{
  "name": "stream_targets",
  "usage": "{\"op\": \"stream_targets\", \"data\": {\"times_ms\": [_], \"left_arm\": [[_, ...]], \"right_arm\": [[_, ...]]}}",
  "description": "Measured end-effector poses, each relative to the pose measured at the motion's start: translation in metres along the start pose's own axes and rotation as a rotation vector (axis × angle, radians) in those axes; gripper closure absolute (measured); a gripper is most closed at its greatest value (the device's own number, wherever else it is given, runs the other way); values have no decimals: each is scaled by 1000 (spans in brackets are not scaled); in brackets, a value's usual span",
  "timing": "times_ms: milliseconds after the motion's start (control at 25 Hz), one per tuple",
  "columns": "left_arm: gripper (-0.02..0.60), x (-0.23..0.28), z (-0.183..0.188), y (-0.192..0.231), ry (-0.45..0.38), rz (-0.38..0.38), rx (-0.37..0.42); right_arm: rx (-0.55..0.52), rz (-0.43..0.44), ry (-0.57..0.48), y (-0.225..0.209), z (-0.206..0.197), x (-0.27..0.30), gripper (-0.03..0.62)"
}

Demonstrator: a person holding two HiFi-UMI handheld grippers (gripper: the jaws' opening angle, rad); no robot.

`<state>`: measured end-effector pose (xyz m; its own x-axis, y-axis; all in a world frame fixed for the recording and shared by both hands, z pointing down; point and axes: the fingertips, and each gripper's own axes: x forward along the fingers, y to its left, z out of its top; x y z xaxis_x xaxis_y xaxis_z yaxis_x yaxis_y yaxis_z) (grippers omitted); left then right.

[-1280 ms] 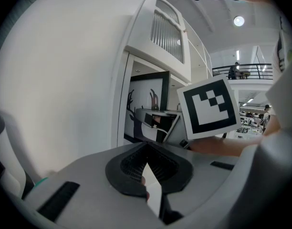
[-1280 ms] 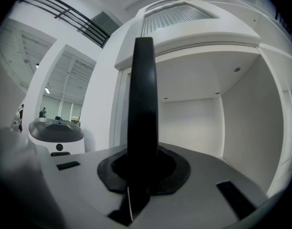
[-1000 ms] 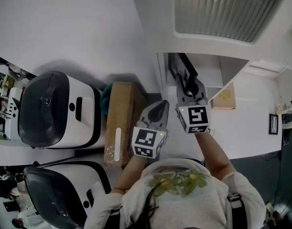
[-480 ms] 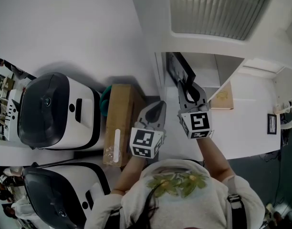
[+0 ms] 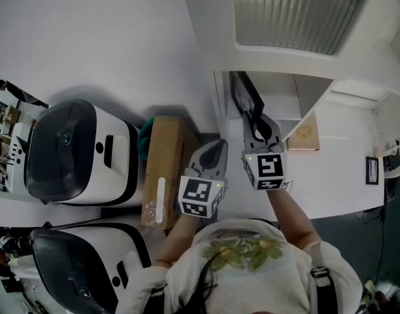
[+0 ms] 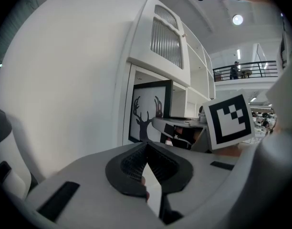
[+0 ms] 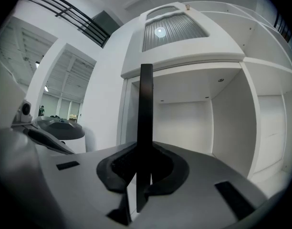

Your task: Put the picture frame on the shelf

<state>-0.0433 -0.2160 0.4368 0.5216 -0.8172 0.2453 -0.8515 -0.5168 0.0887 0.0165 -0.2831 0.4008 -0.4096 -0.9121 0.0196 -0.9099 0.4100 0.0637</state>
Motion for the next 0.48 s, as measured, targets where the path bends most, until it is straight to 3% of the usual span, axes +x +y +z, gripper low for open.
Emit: {"op": "stream_targets", "data": {"times_ms": [480], "left_arm": [[554,7,-3,4,13,-5,-2]], "right_arm": [[27,-20,29,-6,-1,20,556]]}}
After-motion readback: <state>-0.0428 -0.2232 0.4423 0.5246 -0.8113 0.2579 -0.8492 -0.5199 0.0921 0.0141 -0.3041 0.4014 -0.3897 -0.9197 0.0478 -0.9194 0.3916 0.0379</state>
